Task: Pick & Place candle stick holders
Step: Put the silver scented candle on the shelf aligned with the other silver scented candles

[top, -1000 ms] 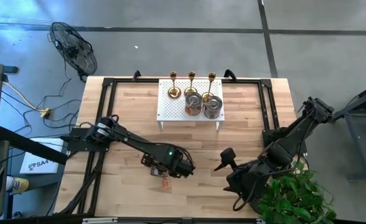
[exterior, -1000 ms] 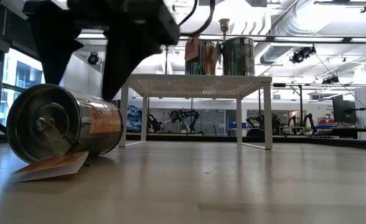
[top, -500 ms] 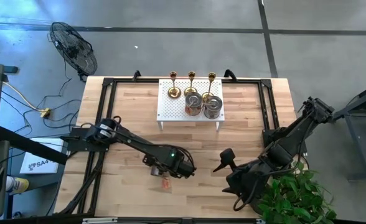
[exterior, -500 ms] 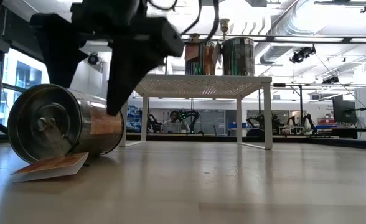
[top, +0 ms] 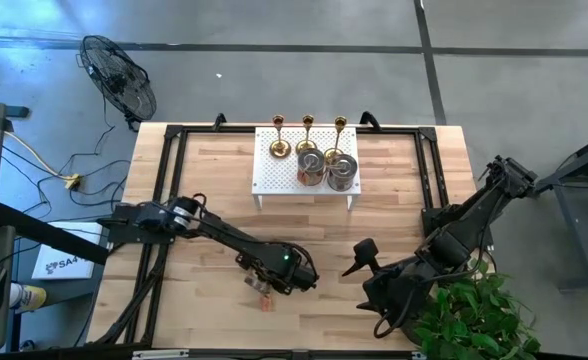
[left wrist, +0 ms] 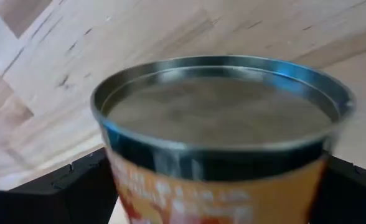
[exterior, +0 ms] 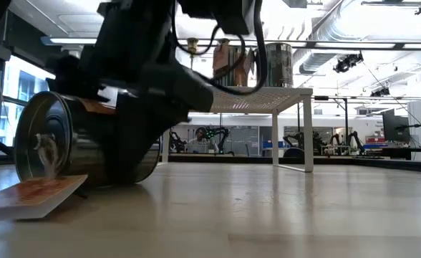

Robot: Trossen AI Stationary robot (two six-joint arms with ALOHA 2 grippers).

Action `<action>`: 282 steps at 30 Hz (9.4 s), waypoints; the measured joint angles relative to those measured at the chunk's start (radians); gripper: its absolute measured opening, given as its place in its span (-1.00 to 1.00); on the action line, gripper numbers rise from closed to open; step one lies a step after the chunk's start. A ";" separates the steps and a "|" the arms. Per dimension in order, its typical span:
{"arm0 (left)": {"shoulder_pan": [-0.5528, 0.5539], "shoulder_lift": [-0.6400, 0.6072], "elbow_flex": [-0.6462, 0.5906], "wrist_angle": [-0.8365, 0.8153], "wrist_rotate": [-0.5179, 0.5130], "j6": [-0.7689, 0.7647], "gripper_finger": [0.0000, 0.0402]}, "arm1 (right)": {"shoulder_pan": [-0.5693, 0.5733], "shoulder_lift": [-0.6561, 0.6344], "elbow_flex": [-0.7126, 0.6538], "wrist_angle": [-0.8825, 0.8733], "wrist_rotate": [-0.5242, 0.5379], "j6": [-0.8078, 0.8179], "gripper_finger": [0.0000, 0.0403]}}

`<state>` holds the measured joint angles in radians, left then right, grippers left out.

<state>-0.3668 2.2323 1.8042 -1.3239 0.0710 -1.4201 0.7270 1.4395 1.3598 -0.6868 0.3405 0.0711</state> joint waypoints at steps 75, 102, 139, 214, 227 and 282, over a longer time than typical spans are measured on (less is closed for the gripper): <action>-0.286 -0.190 0.550 -0.205 -0.986 0.109 0.76 | 0.120 -0.036 0.000 -0.022 0.288 -0.154 0.81; -0.223 -0.238 0.550 -0.242 -1.064 0.581 0.76 | 0.026 -0.075 0.000 0.064 0.385 -0.231 0.81; -0.058 -0.353 0.552 -0.247 -1.106 1.549 0.76 | 0.003 -0.075 0.000 0.071 0.503 -0.112 0.81; 0.247 -0.450 -0.324 -0.100 -1.415 2.468 0.76 | -0.164 -0.069 0.000 0.042 0.424 0.070 0.81; 0.266 -0.413 -0.326 -0.019 -1.364 2.519 0.76 | -0.164 -0.069 0.000 0.041 0.411 0.088 0.81; 0.273 -0.417 -0.324 0.102 -1.150 2.664 0.76 | -0.163 -0.069 0.000 0.034 0.385 0.104 0.81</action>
<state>-0.0937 1.8151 1.4798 -1.2215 -1.0791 1.2437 0.5636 1.3701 1.3598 -0.6531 0.7258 0.1756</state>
